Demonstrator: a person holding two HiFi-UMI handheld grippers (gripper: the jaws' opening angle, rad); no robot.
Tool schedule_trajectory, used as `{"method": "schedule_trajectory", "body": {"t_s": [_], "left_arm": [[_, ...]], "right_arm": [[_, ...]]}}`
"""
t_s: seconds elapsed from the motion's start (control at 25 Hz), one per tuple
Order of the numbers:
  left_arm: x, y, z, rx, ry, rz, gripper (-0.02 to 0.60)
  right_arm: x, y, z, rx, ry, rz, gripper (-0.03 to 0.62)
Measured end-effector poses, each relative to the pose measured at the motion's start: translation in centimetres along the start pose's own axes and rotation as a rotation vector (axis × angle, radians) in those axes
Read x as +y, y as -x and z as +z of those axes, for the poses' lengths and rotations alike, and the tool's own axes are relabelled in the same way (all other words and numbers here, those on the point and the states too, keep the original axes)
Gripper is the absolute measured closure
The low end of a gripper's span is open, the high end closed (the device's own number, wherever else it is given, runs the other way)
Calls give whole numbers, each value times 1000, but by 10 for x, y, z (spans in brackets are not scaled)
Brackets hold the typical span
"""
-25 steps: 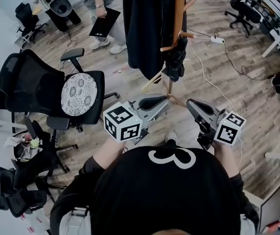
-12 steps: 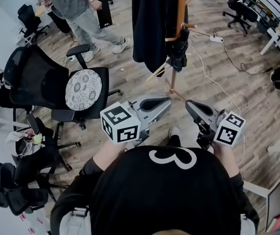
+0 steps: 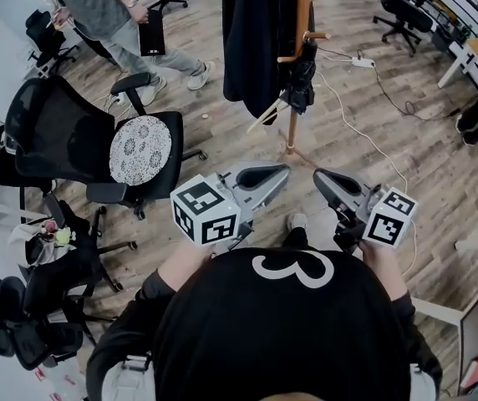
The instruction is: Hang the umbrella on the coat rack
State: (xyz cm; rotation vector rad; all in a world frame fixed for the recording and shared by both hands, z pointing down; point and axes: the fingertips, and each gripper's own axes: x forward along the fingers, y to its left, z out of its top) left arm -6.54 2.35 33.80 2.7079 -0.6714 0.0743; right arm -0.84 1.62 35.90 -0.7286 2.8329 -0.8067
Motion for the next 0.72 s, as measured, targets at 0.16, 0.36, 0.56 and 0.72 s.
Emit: {"method": "schedule_trajectory", "body": {"t_s": [0.16,0.36,0.56,0.72], "left_arm": [[-9,-1,-4,5,0,-10,565],[-17,-2,-4,9,4,-24,565],[-28,-5,-6,13,12,-35,565],[-33,-5,-4,10,3,-35,565]], "right_arm": [[4,7,-4,-2,-5,-9,568],[8,13,-6,-5,-8,-18,568],[12,26,-8,-10,-8,-26,568],[15,29,-5,-17,-1,-28,568]]}}
